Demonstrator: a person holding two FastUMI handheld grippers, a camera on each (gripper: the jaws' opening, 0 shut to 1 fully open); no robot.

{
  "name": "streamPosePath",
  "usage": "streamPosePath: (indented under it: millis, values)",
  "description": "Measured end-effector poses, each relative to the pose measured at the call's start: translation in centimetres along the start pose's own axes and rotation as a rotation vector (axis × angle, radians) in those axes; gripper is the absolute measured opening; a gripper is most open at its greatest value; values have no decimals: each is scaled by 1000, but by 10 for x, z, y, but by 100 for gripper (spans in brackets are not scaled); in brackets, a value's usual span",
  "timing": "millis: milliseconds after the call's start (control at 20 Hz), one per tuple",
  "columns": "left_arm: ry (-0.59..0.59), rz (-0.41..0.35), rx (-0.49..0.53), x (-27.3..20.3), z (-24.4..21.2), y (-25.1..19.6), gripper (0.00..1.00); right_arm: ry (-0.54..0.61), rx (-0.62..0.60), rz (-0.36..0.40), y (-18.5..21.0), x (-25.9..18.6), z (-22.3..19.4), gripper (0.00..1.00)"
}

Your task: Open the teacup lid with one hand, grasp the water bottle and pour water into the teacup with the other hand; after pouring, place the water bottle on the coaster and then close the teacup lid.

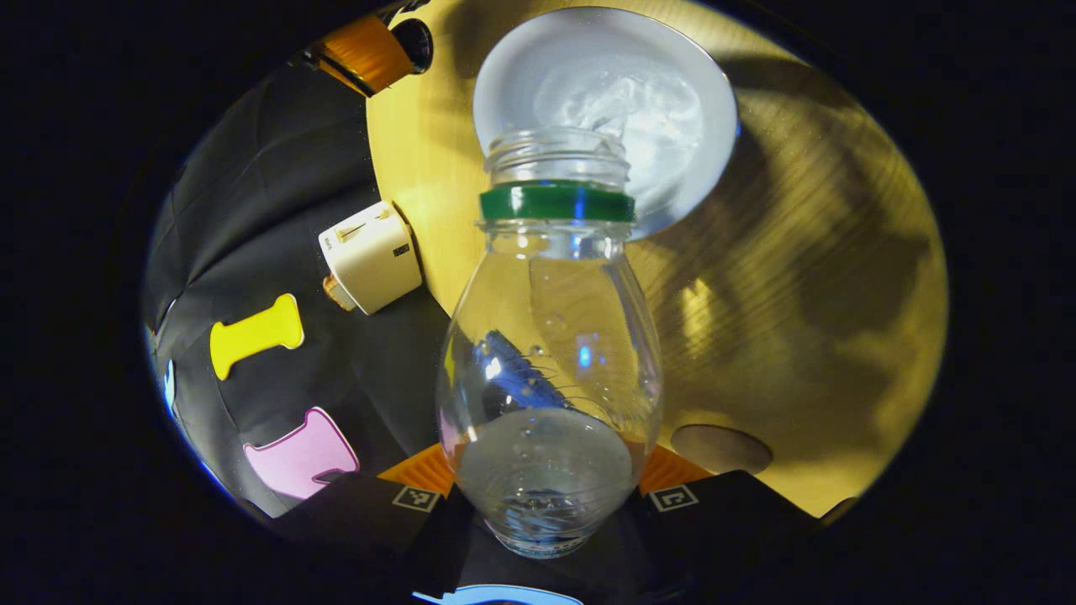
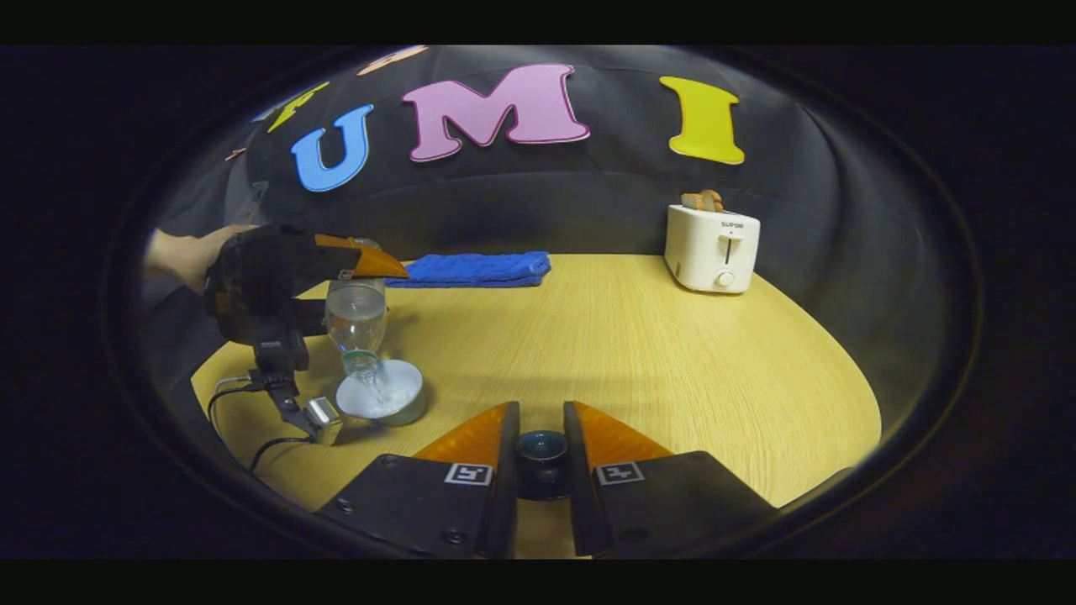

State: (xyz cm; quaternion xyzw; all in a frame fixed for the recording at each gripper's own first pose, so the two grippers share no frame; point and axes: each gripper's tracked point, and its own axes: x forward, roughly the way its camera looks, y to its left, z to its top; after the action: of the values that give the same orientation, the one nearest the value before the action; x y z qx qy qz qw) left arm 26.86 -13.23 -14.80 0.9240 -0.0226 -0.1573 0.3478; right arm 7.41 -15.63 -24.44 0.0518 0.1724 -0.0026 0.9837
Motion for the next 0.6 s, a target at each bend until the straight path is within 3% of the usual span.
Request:
streamPosePath:
  millis: [50, 600]
  values:
    - [8, -3, 16, 0, -2, 0, 75, 0, -3, 1, 0, 0, -1, 30]
    - [27, 81, 100, -4, -2, 13, 75, -16, 3, -2, 2, -5, 4, 30]
